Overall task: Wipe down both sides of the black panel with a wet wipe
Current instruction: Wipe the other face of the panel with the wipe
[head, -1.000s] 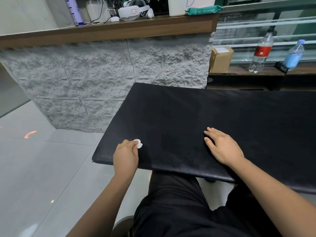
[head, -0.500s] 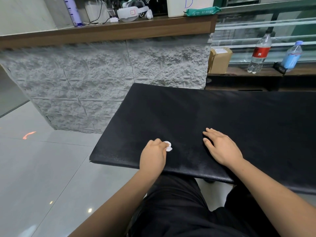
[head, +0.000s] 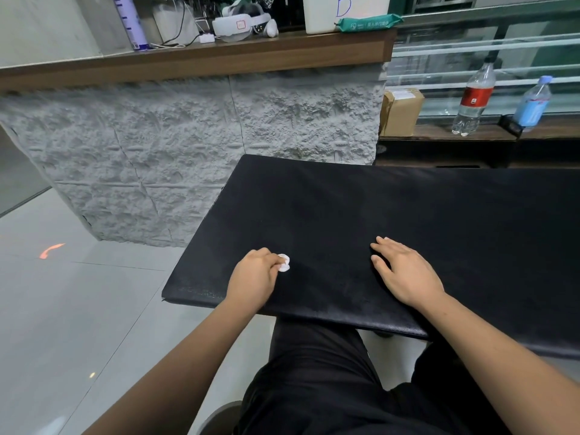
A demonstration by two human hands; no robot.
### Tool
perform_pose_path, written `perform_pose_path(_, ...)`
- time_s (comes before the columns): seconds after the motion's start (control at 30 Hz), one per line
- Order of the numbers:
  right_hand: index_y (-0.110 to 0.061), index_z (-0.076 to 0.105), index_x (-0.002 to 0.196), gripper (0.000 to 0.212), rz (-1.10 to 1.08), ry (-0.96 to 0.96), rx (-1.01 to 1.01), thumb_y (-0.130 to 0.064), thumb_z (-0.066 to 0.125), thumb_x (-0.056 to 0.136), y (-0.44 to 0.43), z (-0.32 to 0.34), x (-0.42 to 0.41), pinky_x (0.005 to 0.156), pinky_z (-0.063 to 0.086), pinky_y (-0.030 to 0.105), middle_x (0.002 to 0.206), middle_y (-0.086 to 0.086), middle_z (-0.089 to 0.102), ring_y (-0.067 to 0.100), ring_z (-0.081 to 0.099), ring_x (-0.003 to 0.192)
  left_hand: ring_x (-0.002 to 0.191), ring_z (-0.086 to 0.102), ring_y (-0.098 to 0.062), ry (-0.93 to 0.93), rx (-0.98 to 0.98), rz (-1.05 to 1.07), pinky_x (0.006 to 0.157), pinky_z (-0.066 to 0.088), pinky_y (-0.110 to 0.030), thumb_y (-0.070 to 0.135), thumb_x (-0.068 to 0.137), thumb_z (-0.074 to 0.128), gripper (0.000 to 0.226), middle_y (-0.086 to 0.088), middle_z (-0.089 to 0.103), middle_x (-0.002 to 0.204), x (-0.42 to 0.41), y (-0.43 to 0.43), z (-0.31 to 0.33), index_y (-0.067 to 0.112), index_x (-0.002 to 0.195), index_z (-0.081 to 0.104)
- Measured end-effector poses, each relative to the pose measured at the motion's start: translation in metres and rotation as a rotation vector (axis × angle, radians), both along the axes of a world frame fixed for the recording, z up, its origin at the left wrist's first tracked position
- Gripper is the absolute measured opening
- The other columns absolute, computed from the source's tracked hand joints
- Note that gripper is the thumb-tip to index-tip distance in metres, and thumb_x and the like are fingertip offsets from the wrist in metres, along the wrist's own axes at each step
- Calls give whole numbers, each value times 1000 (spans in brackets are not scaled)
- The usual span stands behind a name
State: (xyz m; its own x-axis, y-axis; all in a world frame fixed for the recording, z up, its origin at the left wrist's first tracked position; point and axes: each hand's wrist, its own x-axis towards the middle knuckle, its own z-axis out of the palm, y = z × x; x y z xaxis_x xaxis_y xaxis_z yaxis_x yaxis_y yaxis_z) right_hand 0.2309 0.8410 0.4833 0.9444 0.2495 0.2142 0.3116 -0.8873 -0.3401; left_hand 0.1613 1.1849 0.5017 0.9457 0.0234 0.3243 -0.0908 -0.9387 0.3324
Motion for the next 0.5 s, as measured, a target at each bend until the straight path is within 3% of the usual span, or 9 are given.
perform_pose_path(0.37, -28, 55, 151, 47, -3, -8, -5, -44, 42, 109, 0, 2, -1, 123, 22, 26, 163, -10, 43, 5, 31, 153, 91, 64, -21, -33, -118, 234, 82, 53, -38, 25, 102, 66, 17, 6, 68, 94, 15, 51, 3, 27, 108, 82)
perform_pose_path(0.5, -28, 55, 151, 48, -10, -14, -4, -45, 41, 109, 0, 2, -2, 122, 23, 25, 163, -11, 43, 5, 31, 153, 89, 63, -21, -59, -193, 354, 74, 49, -35, 17, 101, 61, 24, 7, 67, 96, 17, 38, 0, 29, 108, 82)
